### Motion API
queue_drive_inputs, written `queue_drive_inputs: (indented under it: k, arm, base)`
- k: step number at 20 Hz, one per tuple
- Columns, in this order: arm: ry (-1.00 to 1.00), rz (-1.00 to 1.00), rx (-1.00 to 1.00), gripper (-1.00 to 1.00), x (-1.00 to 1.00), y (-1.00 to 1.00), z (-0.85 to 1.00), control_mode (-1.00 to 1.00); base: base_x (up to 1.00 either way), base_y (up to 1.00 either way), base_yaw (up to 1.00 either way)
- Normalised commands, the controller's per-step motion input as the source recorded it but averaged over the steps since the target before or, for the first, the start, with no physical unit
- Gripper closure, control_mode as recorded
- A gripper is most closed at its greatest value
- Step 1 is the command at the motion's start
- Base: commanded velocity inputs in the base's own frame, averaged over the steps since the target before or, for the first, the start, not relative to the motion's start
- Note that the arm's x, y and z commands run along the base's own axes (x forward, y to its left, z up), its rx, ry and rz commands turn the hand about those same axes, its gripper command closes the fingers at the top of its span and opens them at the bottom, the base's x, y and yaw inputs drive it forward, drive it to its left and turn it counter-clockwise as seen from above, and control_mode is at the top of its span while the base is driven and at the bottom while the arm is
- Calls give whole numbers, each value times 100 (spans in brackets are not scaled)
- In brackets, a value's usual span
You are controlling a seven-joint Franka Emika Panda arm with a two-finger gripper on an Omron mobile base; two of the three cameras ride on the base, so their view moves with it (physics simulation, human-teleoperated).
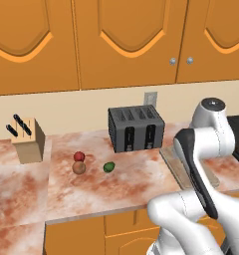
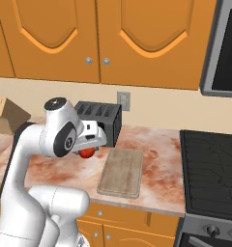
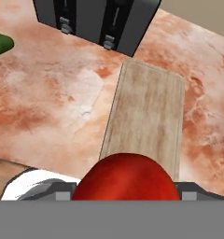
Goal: Place the avocado, onion, tomato, and bell pepper on the cutting board.
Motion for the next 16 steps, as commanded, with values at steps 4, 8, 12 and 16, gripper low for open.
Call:
queue_drive_inputs:
  k: [4,8,12,16]
  arm:
    - [0,1,0,100,28,-13,0,-100]
    - [0,1,1,100,44,-16,-4,-100]
    - [0,0,3,100,44,-22,-19,-100]
    - [0,0,4,100,43,-16,-34,-100]
  base:
    - [0,0,0]
    - [0,0,0]
    - [0,0,0]
    - [0,0,0]
